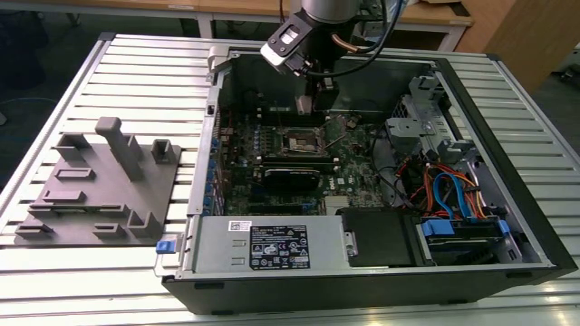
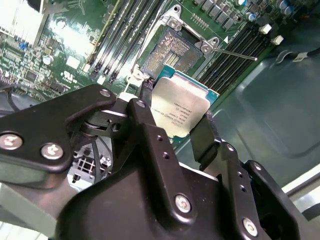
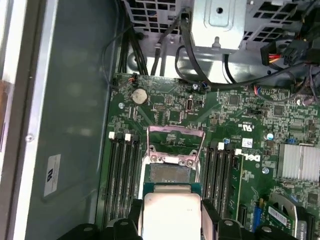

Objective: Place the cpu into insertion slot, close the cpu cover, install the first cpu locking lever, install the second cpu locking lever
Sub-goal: 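Place the cpu into insertion slot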

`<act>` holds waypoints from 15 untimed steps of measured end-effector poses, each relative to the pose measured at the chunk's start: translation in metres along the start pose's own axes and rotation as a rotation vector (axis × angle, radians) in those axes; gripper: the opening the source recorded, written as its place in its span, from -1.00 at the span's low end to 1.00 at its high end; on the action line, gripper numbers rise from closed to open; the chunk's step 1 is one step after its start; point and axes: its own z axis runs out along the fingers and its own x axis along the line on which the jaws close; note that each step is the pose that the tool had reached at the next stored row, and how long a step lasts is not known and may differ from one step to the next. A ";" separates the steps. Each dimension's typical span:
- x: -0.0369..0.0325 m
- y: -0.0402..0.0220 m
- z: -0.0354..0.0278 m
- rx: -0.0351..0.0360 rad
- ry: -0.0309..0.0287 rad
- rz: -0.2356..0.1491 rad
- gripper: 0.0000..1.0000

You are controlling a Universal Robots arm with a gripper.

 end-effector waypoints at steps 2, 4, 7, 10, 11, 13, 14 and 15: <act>0.0000 0.0000 0.0000 0.0000 -0.0002 0.000 0.08; 0.0000 -0.0001 0.0000 -0.0001 -0.0001 0.000 0.08; 0.0000 -0.0001 0.0011 -0.0003 0.0004 0.000 0.08; -0.0001 -0.0002 0.0011 0.0000 -0.0001 0.000 0.08; -0.0001 -0.0002 0.0012 0.0000 -0.0001 0.000 0.08; -0.0001 -0.0001 0.0012 0.0000 -0.0002 0.000 0.08; -0.0001 -0.0002 0.0013 0.0000 -0.0016 0.000 0.08; -0.0001 -0.0002 0.0013 0.0002 -0.0031 0.000 0.08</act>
